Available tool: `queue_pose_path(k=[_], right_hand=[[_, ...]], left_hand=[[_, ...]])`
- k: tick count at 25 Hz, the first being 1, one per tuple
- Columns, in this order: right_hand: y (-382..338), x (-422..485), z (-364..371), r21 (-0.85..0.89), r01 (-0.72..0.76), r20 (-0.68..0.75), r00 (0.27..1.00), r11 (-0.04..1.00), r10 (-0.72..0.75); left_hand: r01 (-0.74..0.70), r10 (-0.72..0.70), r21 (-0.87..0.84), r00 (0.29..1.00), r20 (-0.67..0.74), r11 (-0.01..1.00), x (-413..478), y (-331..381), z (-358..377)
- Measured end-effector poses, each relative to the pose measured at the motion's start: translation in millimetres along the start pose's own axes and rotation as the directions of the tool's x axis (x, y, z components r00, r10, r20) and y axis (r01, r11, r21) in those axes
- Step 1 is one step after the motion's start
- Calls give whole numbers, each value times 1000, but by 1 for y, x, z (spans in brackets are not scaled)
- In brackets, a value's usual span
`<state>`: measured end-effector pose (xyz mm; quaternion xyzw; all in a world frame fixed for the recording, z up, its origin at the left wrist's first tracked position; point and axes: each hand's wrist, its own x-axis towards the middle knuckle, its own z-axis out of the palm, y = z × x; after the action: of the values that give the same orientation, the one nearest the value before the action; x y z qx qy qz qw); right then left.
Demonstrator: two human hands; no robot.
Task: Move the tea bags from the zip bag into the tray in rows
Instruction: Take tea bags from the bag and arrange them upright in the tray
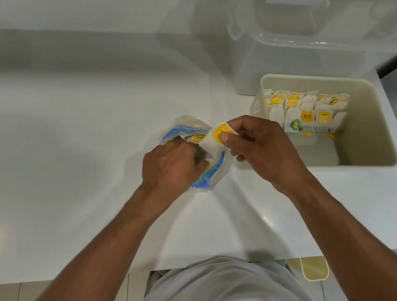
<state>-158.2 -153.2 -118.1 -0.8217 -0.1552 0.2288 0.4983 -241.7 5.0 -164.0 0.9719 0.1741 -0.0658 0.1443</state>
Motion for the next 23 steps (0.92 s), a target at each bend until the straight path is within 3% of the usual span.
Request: queue_pose_path(k=[7,10,13,18,21,23], right_hand=[[0,-2,-1,3,22,-37,999,1000,-21],[2,-2,-6,-12,22,-93,995,1000,-23],[7,-1,-6,-2,-7,-72,997,1000,7],[12,0,2,-143,35,10,999,989,-34],[10,1,1,-148,15,7,1000,989,-14],[5,0,-2,-15,-42,119,992,999,44]], left_hand=[[38,-27,-115,995,98,993,10,3,4],[111,-83,-268,990,116,957,9,-7,-10],[60,-20,-421,995,98,905,12,-18,-22],[-84,86,-458,996,-16,885,16,-18,-27],[-69,123,-627,991,44,776,16,-19,-33],[-58,173,-685,980,100,727,14,-18,-39]])
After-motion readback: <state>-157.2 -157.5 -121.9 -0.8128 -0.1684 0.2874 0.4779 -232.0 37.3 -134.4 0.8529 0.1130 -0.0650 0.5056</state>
